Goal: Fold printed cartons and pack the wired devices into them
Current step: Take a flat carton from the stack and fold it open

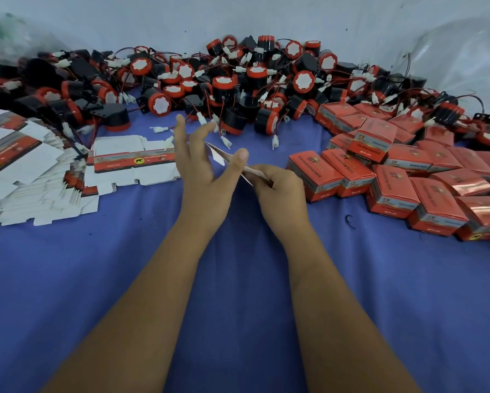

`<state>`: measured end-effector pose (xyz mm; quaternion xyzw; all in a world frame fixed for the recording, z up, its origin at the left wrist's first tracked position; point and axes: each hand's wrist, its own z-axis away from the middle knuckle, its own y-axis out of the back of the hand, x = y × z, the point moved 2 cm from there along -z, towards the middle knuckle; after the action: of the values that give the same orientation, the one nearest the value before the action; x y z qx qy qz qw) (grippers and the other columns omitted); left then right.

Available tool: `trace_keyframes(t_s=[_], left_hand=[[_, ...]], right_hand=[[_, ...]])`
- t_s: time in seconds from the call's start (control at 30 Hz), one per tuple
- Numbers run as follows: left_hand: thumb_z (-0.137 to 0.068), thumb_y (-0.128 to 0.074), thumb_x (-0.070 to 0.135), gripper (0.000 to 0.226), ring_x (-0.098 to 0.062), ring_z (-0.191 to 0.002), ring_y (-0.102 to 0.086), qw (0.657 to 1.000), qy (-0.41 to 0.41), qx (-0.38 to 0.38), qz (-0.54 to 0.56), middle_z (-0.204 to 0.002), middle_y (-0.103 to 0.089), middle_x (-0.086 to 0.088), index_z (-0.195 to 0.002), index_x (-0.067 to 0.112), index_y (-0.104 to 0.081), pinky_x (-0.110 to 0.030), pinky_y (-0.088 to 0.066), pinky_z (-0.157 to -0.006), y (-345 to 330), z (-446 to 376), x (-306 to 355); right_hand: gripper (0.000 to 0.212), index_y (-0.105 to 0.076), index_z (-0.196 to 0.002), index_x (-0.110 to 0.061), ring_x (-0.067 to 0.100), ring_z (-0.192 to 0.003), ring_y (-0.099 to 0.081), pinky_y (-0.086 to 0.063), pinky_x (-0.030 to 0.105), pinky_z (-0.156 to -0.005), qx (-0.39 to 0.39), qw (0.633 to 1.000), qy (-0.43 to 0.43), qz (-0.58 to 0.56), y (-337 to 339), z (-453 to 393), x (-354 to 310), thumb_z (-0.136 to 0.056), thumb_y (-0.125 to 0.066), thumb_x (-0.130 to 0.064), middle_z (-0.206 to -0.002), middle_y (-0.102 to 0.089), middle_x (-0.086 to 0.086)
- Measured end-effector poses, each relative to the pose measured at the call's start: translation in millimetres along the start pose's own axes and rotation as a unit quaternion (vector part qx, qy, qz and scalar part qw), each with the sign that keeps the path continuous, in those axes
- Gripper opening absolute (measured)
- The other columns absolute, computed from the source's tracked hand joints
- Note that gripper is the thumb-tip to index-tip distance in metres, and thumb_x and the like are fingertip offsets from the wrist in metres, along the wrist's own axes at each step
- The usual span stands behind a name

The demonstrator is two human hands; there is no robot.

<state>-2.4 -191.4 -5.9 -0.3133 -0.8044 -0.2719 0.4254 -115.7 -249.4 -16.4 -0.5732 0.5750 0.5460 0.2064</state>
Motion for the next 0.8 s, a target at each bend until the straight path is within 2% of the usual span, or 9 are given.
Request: trace_keyframes(t_s=[0.1,0.23,0.27,0.33,0.47,0.57,0.67,0.73,0.8], left_hand=[[-0.093,-0.064,0.033,0.046,-0.019,-0.152,-0.004,0.999,-0.033,-0.007,-0.028,-0.163,-0.013,-0.001,-0.133,0.025,-0.043,-0.032,-0.015,-0.12,1,-1,0],[-0.095,-0.053,0.033,0.027,-0.003,-0.145,-0.017,0.998,-0.06,-0.014,-0.03,-0.149,-0.031,0.008,-0.12,0.027,-0.048,-0.015,-0.016,-0.114,2,-3,0],[-0.097,-0.05,0.032,0.026,0.001,-0.144,-0.018,0.998,-0.055,-0.011,-0.018,-0.15,-0.031,0.007,-0.122,0.028,-0.048,-0.011,-0.017,-0.112,2,-3,0],[-0.102,-0.042,0.03,0.029,-0.004,-0.147,-0.02,0.999,-0.039,-0.003,0.013,-0.155,-0.031,0.003,-0.131,0.031,-0.044,-0.006,-0.018,-0.111,1,-3,-1],[-0.098,-0.041,0.016,0.041,-0.005,-0.146,-0.024,1.0,-0.023,0.002,0.012,-0.153,-0.038,0.005,-0.137,0.031,-0.044,-0.01,-0.02,-0.114,1,-3,-4],[-0.089,-0.044,0.013,0.054,-0.011,-0.151,-0.016,0.996,-0.053,-0.043,-0.059,-0.156,-0.034,0.006,-0.14,0.032,-0.043,-0.018,-0.016,-0.119,-2,-2,-2],[-0.094,-0.052,0.029,0.062,-0.002,-0.15,-0.013,0.98,-0.101,-0.157,-0.064,-0.16,-0.024,0.012,-0.152,0.024,-0.031,-0.01,-0.011,-0.116,-8,2,0],[-0.095,-0.048,0.042,0.066,0.005,-0.148,-0.012,0.973,-0.111,-0.196,-0.057,-0.158,-0.02,0.018,-0.155,0.025,-0.026,-0.008,-0.01,-0.115,-8,4,1],[-0.091,-0.046,0.037,0.063,0.012,-0.142,-0.016,0.973,-0.129,-0.185,-0.055,-0.153,-0.025,0.024,-0.151,0.032,-0.028,-0.008,-0.011,-0.114,-5,3,2]], right_hand=[[0.021,-0.072,-0.101,-0.019,-0.005,-0.076,-0.056,-0.042,0.008,-0.068,0.018,1.0,0.0,-0.015,1,1,-1,-0.099,-0.053,-0.011,-0.087,-0.067,-0.013],[0.028,-0.054,-0.075,-0.029,0.003,-0.062,-0.041,-0.034,0.015,-0.055,0.049,0.998,-0.034,-0.025,3,-1,0,-0.1,-0.051,-0.016,-0.068,-0.053,-0.009],[0.028,-0.053,-0.075,-0.028,0.005,-0.062,-0.04,-0.033,0.017,-0.054,0.055,0.998,-0.035,-0.021,2,0,-1,-0.1,-0.051,-0.018,-0.067,-0.051,-0.007],[0.021,-0.058,-0.081,-0.023,0.015,-0.068,-0.043,-0.035,0.023,-0.058,0.07,0.997,-0.035,-0.016,0,1,-4,-0.101,-0.05,-0.021,-0.071,-0.055,-0.001],[0.017,-0.067,-0.096,-0.019,0.022,-0.079,-0.055,-0.046,0.035,-0.07,0.117,0.991,-0.035,-0.045,-1,3,-8,-0.1,-0.051,-0.022,-0.081,-0.064,0.002],[0.017,-0.067,-0.089,-0.019,0.008,-0.067,-0.054,-0.046,0.028,-0.062,0.172,0.976,-0.041,-0.127,3,2,-11,-0.099,-0.055,-0.021,-0.071,-0.062,-0.01],[0.029,-0.061,-0.07,-0.024,-0.001,-0.056,-0.047,-0.041,0.017,-0.053,0.225,0.951,-0.049,-0.205,10,1,-12,-0.098,-0.057,-0.019,-0.056,-0.053,-0.018],[0.027,-0.065,-0.072,-0.021,0.001,-0.057,-0.049,-0.043,0.016,-0.053,0.241,0.938,-0.057,-0.242,14,1,-12,-0.097,-0.058,-0.017,-0.058,-0.056,-0.016],[0.018,-0.071,-0.083,-0.013,0.011,-0.067,-0.061,-0.051,0.024,-0.06,0.25,0.933,-0.056,-0.254,17,0,-11,-0.096,-0.059,-0.016,-0.072,-0.067,-0.005]])
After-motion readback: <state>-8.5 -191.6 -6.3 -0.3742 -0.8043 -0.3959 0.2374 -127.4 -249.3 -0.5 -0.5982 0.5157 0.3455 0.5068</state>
